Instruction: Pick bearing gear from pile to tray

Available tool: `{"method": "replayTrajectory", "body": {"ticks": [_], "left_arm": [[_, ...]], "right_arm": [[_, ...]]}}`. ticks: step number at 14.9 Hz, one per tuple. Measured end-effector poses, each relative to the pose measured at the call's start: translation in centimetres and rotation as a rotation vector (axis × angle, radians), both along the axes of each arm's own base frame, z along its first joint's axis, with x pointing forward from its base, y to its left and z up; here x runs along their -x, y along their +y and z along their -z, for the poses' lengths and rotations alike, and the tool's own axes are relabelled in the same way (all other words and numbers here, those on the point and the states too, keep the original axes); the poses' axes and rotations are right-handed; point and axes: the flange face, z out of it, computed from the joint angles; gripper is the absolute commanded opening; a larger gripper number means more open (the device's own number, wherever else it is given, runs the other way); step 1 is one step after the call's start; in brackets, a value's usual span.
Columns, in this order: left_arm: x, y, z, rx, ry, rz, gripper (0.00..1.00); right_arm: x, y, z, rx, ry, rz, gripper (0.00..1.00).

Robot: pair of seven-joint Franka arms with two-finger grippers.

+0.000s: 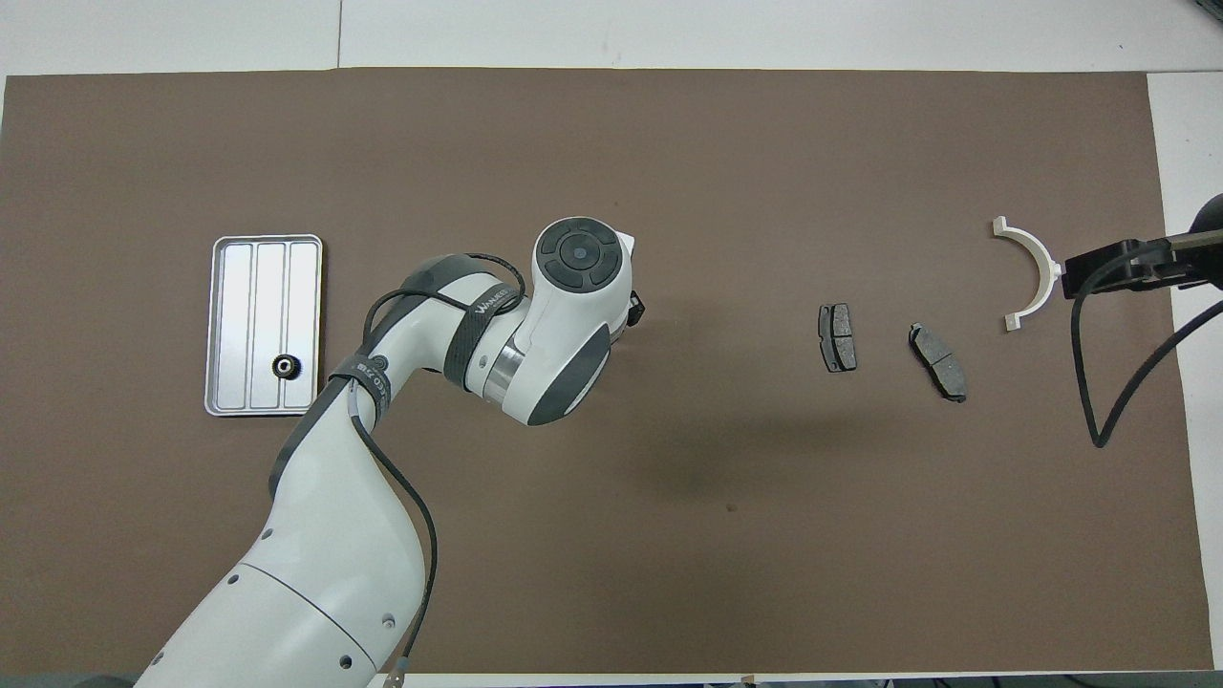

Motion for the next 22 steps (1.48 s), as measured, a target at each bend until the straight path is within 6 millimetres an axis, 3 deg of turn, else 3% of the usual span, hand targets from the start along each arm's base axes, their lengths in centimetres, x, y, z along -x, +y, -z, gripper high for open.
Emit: {"method": "replayTrajectory", "body": {"ticks": [3, 11, 17, 22], "left_arm": [[0.1, -0.1, 0.0, 0.002, -0.002, 0.002, 0.61], [0.2, -0.3, 0.0, 0.004, -0.003, 0.002, 0.00], [-0.3, 0.6, -0.7, -0.015, 0.014, -0.015, 0.00], [-3.6, 7.0, -5.1, -0.027, 0.028, -0.044, 0.00]], "right_arm": [[0.0, -0.1, 0.1, 0.000, 0.002, 0.002, 1.00], [0.0, -0.3, 0.2, 0.000, 0.004, 0.006, 1.00], [0.1, -0.6, 0.3, 0.000, 0.007, 0.011, 1.00], [0.1, -0.7, 0.3, 0.000, 0.007, 0.012, 1.00]]}}
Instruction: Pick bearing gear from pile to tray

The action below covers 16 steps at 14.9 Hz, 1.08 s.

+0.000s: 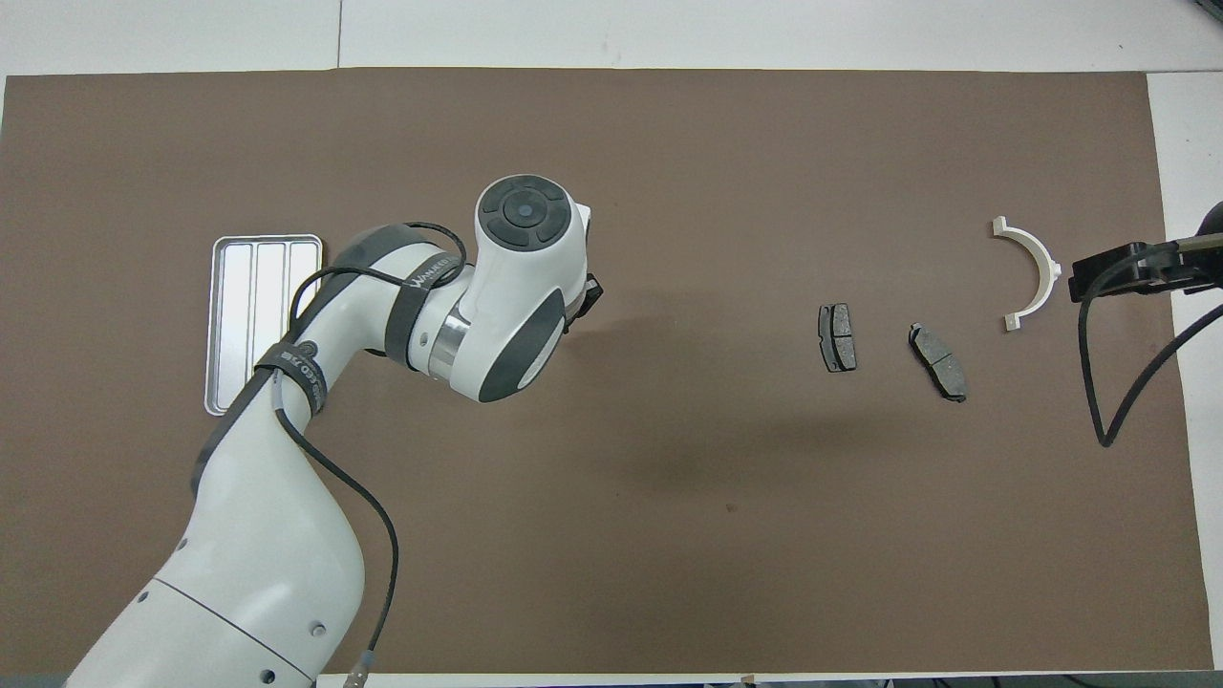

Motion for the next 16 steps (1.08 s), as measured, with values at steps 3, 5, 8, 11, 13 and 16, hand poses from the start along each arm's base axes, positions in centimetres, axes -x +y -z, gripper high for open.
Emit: {"method": "replayTrajectory", "body": {"ticks": [3, 5, 8, 11, 13, 16], "left_arm": [[-2.9, 6.7, -1.1, 0.008, 0.014, 0.046, 0.00], [-5.0, 13.8, -1.5, 0.024, 0.021, 0.097, 0.00], [-6.9, 23.0, -1.8, 0.051, 0.020, 0.162, 0.00], [-7.7, 27.7, -1.3, 0.063, -0.013, 0.188, 0.00], [-7.8, 30.7, -0.4, 0.068, -0.028, 0.219, 0.00], [-7.1, 34.6, 1.4, 0.073, -0.039, 0.238, 0.00]], "right_arm": [[0.0, 0.0, -0.1, 0.000, -0.002, 0.000, 1.00], [0.1, 0.0, -0.1, 0.000, -0.003, 0.000, 1.00], [0.1, 0.0, -0.2, 0.000, -0.003, 0.000, 1.00], [0.1, 0.0, 0.0, 0.000, 0.000, 0.000, 1.00], [0.1, 0.0, 0.2, 0.000, 0.004, 0.000, 1.00], [0.1, 0.3, 0.2, -0.002, 0.005, -0.005, 1.00]]}}
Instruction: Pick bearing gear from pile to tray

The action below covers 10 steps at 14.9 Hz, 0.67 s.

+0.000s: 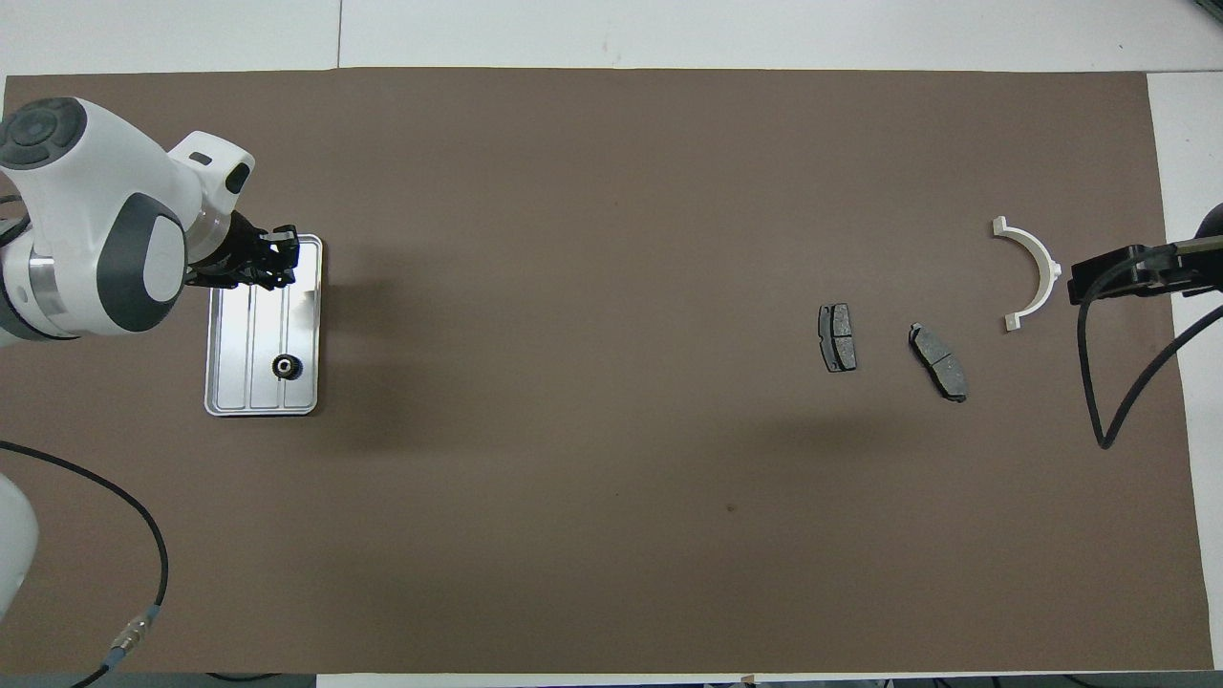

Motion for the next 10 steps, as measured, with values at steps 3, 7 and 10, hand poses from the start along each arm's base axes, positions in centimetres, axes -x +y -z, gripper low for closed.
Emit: {"method": "replayTrajectory", "body": {"ticks": [3, 7, 10], "left_arm": [[0.9, 2.3, 0.6, 0.004, 0.002, 0.026, 0.00], [1.7, 3.3, 1.4, 0.003, -0.023, 0.024, 0.00], [2.3, 3.2, 2.4, 0.003, -0.027, 0.025, 0.01]], "right_arm": [[0.0, 0.4, 0.0, 0.000, 0.000, -0.007, 1.00], [0.0, 0.2, 0.1, 0.000, 0.001, -0.004, 1.00], [-0.2, 0.3, 0.0, 0.000, -0.012, -0.006, 1.00]]}}
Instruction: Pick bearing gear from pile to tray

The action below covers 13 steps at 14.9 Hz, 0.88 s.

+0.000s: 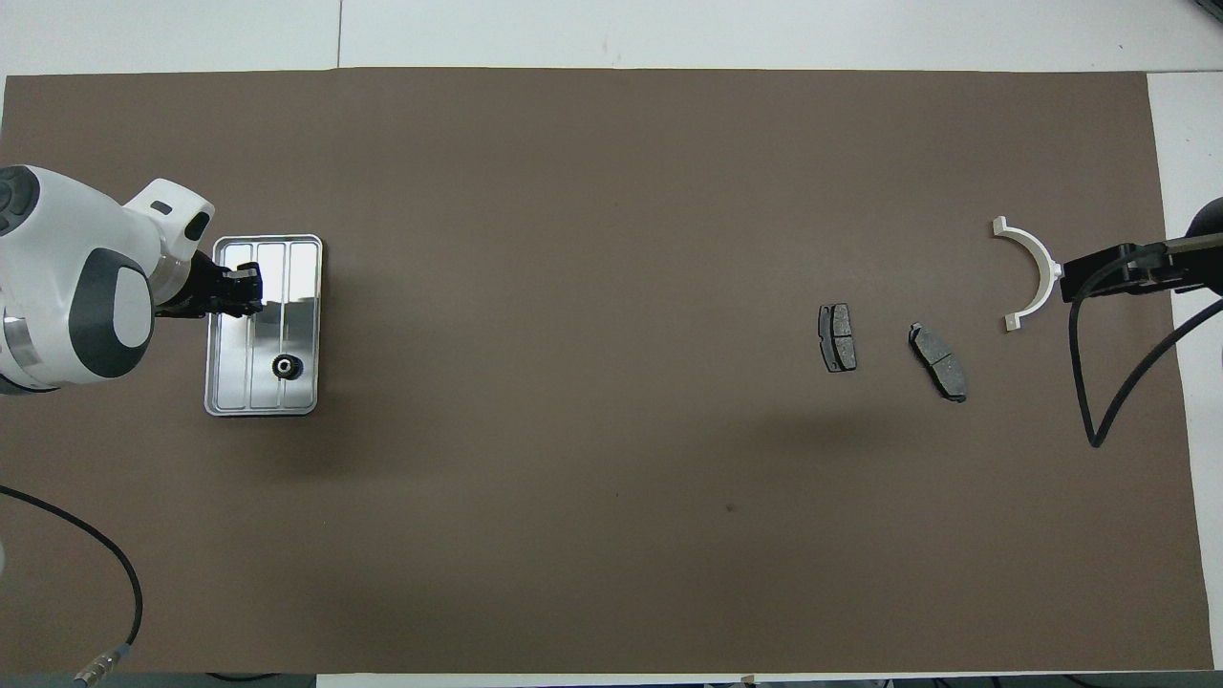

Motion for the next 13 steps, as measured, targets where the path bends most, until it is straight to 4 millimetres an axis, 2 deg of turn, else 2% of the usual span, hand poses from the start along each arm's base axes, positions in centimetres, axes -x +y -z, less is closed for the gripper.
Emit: {"method": "replayTrajectory", "body": {"ticks": [4, 5, 6, 7, 8, 9, 10, 13], "left_arm": [[0.36, -0.12, 0.50, 0.001, 0.003, 0.003, 0.05], [0.47, -0.15, 0.58, 0.001, 0.003, 0.003, 0.08], [0.60, -0.16, 0.67, 0.001, 0.002, 0.003, 0.19], [0.72, -0.17, 0.80, 0.000, 0.001, 0.003, 0.34], [0.79, -0.18, 0.91, 0.000, 0.001, 0.004, 0.57], [0.84, -0.18, 0.98, 0.000, 0.002, 0.004, 0.92], [0.84, -0.18, 0.98, 0.000, 0.002, 0.004, 1.00], [0.64, -0.31, 0.09, 0.001, -0.012, 0.008, 1.00]], "right_arm": [[0.01, -0.21, 0.44, 0.000, 0.005, 0.004, 1.00], [0.02, -0.28, 0.50, 0.000, 0.007, 0.005, 1.00], [0.03, -0.29, 0.57, 0.000, 0.008, 0.005, 1.00], [0.04, -0.29, 0.63, 0.000, 0.009, 0.005, 1.00], [0.04, -0.29, 0.65, 0.000, 0.010, 0.005, 1.00], [0.05, -0.29, 0.67, 0.000, 0.010, 0.005, 1.00], [0.05, -0.29, 0.69, 0.000, 0.010, 0.005, 1.00], [0.06, -0.29, 0.68, 0.000, 0.010, 0.005, 1.00]]}}
